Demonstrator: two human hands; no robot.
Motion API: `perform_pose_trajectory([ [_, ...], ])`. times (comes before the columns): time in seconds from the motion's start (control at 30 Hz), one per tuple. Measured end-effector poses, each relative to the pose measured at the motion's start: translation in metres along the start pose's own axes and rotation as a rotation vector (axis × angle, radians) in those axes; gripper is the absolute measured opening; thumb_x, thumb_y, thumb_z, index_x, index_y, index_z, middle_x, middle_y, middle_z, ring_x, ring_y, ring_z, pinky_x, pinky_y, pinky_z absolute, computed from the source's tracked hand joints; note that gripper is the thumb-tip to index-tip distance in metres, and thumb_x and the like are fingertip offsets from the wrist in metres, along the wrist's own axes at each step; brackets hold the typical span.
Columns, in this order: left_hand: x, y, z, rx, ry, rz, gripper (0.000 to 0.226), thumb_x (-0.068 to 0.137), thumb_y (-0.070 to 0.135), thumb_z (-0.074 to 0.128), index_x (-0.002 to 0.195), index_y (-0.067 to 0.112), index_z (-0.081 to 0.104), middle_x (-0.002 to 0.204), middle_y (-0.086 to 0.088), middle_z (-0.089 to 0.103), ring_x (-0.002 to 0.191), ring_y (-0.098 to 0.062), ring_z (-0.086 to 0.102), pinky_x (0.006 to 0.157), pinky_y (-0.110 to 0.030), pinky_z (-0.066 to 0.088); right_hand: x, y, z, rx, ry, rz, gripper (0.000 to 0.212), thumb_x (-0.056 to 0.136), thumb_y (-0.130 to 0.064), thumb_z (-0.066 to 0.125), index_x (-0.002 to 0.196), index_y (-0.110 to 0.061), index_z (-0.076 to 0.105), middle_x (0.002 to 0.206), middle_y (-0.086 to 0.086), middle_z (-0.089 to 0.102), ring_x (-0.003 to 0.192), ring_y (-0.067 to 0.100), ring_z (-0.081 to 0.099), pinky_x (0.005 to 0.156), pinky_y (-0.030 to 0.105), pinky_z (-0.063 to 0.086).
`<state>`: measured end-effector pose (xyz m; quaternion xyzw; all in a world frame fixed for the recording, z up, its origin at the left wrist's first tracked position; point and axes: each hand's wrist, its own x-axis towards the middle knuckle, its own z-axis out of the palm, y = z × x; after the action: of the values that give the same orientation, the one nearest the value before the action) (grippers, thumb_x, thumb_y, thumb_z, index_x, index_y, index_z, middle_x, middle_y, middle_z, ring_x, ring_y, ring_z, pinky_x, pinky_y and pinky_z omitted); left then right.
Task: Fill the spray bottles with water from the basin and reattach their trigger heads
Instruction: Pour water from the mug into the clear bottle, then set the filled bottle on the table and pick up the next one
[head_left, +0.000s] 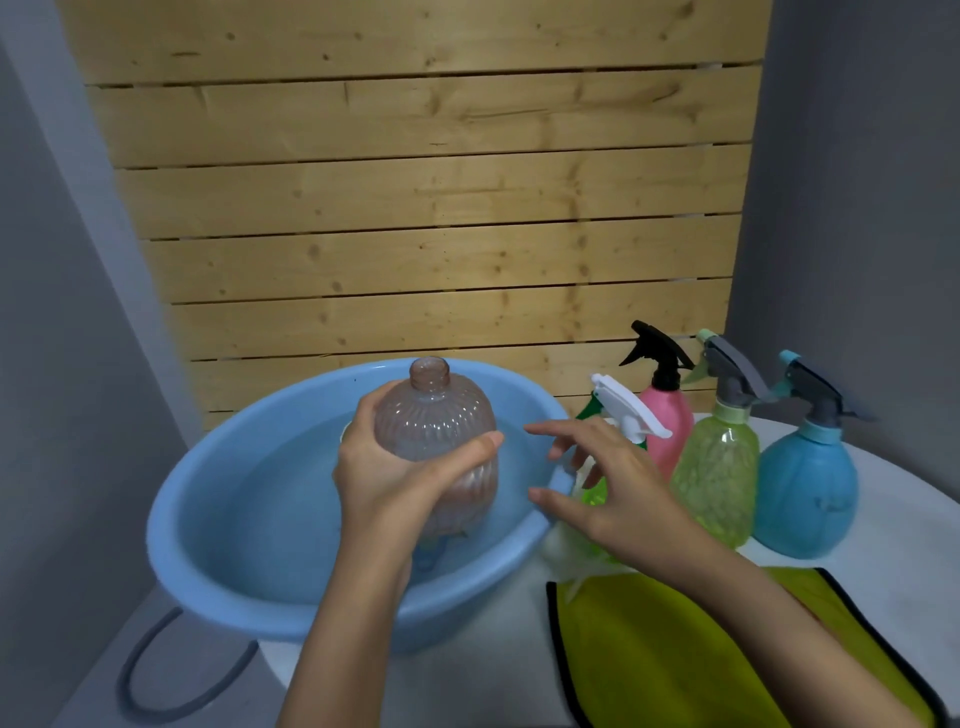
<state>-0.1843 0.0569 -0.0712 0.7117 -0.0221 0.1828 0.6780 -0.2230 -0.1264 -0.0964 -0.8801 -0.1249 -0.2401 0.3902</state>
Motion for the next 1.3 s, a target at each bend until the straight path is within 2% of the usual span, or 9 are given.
perform_pose_trajectory([
  [0.1,-0.003,0.004,0.005,-0.021,0.004,-0.009,0.087,0.022,0.051,0.086,0.104,0.041,0.06,0.107,0.012,0.067,0.1,-0.011,0.064,0.091,-0.039,0.054,-0.004,0.008,-0.005,-0.002,0.052,0.007,0.034,0.081,-0.018,0.074,0.11,-0.03,0.061,0.091,-0.011,0.056,0.083,0.009,0.054,0.069,0.014,0.042],
  [0.3,-0.01,0.006,0.018,-0.065,-0.016,-0.026,0.086,0.03,0.039,0.092,0.11,0.036,0.06,0.106,0.011,0.067,0.098,-0.009,0.064,0.088,-0.039,0.055,-0.015,0.017,-0.019,-0.082,0.009,0.034,0.016,0.086,-0.004,0.063,0.094,-0.018,0.062,0.081,-0.009,0.059,0.073,0.008,0.057,0.06,0.009,0.039],
  [0.43,-0.013,0.006,0.027,-0.081,-0.024,-0.016,0.073,0.042,0.024,0.096,0.103,0.037,0.058,0.097,0.02,0.06,0.095,-0.006,0.063,0.088,-0.038,0.055,-0.027,0.022,-0.03,-0.297,-0.114,0.131,0.018,0.086,-0.01,0.059,0.081,-0.027,0.059,0.076,-0.011,0.062,0.067,0.008,0.057,0.062,0.028,0.048],
  [0.57,-0.015,0.005,0.036,-0.099,-0.042,-0.007,0.075,0.041,0.022,0.096,0.104,0.036,0.057,0.1,0.016,0.063,0.093,-0.004,0.063,0.088,-0.038,0.055,-0.042,0.026,-0.04,-0.572,-0.207,0.356,0.009,0.091,-0.022,0.054,0.095,-0.021,0.063,0.092,0.0,0.064,0.085,0.019,0.06,0.063,0.029,0.043],
  [0.8,-0.011,-0.001,0.038,-0.193,-0.013,-0.055,0.088,0.025,0.037,0.093,0.107,0.036,0.061,0.102,0.011,0.069,0.094,-0.011,0.068,0.077,-0.046,0.058,-0.056,0.036,-0.049,-0.773,-0.451,0.715,0.037,0.095,-0.031,0.049,0.13,-0.019,0.045,0.132,0.009,0.044,0.119,0.03,0.051,0.091,0.037,0.044],
  [1.0,-0.013,-0.001,0.038,-0.163,-0.021,-0.031,0.082,0.029,0.032,0.095,0.104,0.037,0.06,0.103,0.008,0.068,0.093,-0.012,0.067,0.082,-0.044,0.057,-0.063,0.033,-0.055,-0.789,-0.495,0.843,0.04,0.091,-0.023,0.051,0.129,-0.015,0.043,0.132,0.013,0.031,0.115,0.031,0.051,0.083,0.036,0.043],
  [1.1,-0.014,-0.001,0.039,-0.141,-0.026,-0.013,0.076,0.04,0.02,0.095,0.104,0.036,0.058,0.102,0.01,0.067,0.093,-0.011,0.066,0.086,-0.041,0.056,-0.065,0.033,-0.057,-0.815,-0.519,0.895,0.046,0.093,-0.024,0.048,0.136,-0.014,0.037,0.133,0.014,0.034,0.118,0.029,0.051,0.087,0.034,0.043],
  [1.2,-0.012,-0.002,0.038,-0.145,-0.026,-0.023,0.08,0.03,0.032,0.095,0.1,0.042,0.059,0.103,0.01,0.067,0.095,-0.013,0.067,0.085,-0.042,0.056,-0.066,0.034,-0.058,-0.836,-0.564,0.919,0.052,0.095,-0.026,0.043,0.143,-0.016,0.029,0.136,0.014,0.039,0.122,0.026,0.052,0.093,0.034,0.043],
  [1.3,-0.011,-0.004,0.038,-0.154,-0.038,-0.02,0.079,0.031,0.031,0.095,0.101,0.041,0.059,0.104,0.008,0.068,0.095,-0.015,0.067,0.084,-0.044,0.057,-0.067,0.036,-0.06,-0.868,-0.585,0.922,0.049,0.097,-0.021,0.04,0.144,-0.016,0.028,0.137,0.012,0.043,0.125,0.025,0.049,0.094,0.034,0.042],
])
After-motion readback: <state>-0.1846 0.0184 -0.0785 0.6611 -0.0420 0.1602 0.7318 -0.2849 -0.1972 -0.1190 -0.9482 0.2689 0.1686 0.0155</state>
